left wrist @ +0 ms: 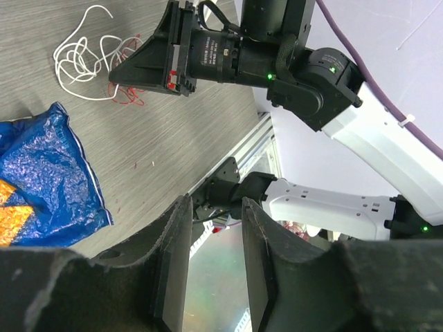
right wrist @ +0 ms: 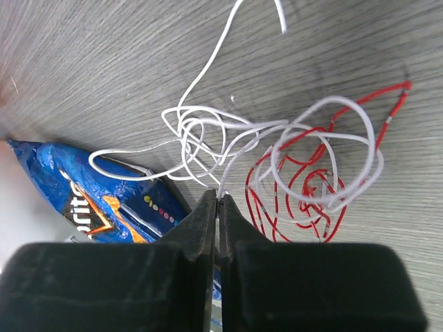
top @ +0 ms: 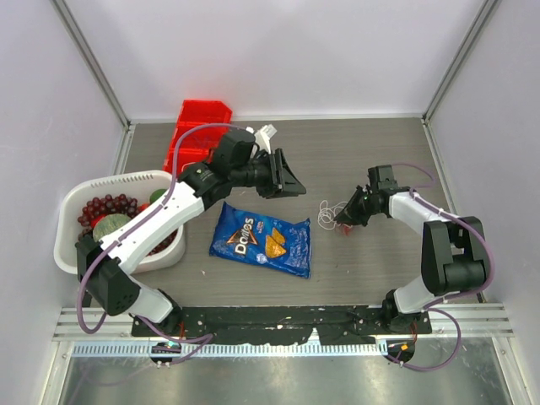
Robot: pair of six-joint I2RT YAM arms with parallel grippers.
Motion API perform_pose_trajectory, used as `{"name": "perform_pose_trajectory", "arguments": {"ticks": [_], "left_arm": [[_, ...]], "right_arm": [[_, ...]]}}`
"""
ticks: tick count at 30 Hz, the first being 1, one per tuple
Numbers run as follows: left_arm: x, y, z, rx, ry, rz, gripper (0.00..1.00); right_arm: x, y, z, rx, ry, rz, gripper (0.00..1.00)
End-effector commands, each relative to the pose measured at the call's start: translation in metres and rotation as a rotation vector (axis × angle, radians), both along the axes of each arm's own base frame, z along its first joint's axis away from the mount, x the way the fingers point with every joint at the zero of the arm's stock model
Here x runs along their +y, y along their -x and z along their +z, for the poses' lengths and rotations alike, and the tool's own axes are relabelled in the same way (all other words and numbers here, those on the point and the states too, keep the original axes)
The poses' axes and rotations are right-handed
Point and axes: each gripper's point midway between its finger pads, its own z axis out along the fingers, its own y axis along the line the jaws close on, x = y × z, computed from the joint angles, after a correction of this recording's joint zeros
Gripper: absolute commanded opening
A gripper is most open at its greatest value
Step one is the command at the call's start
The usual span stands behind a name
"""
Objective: Untangle the cables
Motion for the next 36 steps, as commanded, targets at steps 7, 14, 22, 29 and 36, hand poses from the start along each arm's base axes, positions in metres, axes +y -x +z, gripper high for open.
{"name": "perform_pose_trajectory", "arguments": {"ticks": [7,14,22,29,36], "left_arm": [[-0.027,0.01,0.014,-0.231,-0.129,-0.115,0.47],[-0.056,0.018,0.019,-0.445,-0.155,-0.223,0.58],[-0.076,-0.007,-0.002,-0.511,-0.223,-0.254,0.59],[-0.091,-0.026,-0.025,-0.502,-0.27,-0.239,0.57],[-0.104,-0.041,-0.034,-0.474,-0.282,-0.194,0.52]], "right_arm": [[0.006,-0.011,0.086,-0.164,-0.034,0.034,0.01],[0.023,-0.003,0.163,-0.291,-0.159,0.065,0.01],[0.027,0.005,0.217,-0.372,-0.225,0.045,0.01],[0.031,0.009,0.225,-0.353,-0.276,0.023,0.01],[0.033,0.01,0.232,-0.357,-0.301,0.018,0.01]]}}
